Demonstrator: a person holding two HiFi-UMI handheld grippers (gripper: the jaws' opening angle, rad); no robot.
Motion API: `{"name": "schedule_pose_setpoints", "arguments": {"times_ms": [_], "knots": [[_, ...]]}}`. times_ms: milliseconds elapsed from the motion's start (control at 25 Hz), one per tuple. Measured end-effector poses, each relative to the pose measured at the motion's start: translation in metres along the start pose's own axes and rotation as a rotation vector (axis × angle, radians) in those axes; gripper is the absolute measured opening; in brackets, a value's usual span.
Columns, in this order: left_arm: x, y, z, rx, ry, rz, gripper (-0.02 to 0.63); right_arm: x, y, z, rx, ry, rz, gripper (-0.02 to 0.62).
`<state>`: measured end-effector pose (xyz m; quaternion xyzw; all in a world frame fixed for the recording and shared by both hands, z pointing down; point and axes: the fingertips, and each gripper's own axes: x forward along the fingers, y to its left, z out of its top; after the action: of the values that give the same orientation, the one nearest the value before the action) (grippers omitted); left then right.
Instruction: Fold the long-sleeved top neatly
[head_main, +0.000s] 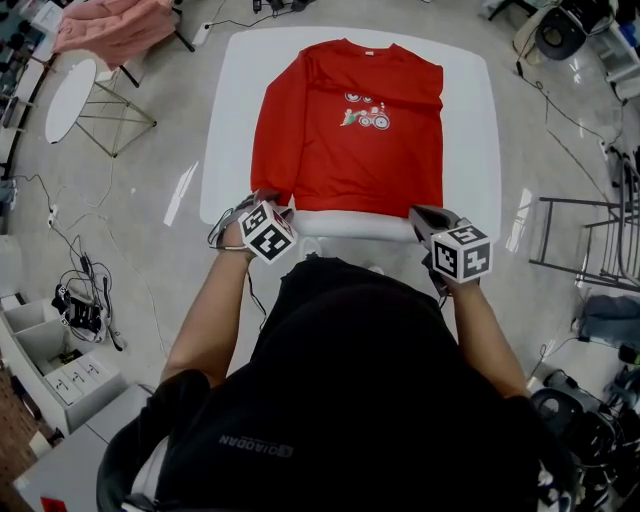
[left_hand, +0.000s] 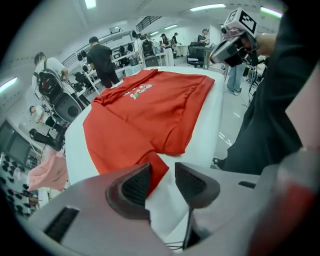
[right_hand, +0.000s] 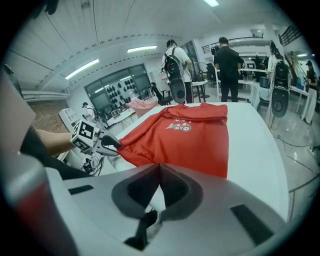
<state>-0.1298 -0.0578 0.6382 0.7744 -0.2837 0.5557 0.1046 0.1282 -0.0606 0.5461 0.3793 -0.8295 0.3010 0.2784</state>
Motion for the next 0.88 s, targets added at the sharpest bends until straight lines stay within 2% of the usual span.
{"name": "schedule_pose_setpoints", "arguments": {"times_ms": [400, 640, 880], "knots": [[-0.018, -0.009, 0.013, 0.029, -0.065, 0.021, 0.153, 0.003, 0.008, -0.007, 0.005, -0.001, 0.013, 0.005], [-0.002, -0.004, 0.002, -0.070, -0.047, 0.031, 0.153, 0.002, 0.011, -0.008, 0.008, -0.001, 0.020, 0.005], [0.011, -0.004, 0.000, -0.105, -0.016, -0.057, 0.153, 0.000, 0.006, -0.008, 0.026, -0.008, 0.007, 0.005]]}}
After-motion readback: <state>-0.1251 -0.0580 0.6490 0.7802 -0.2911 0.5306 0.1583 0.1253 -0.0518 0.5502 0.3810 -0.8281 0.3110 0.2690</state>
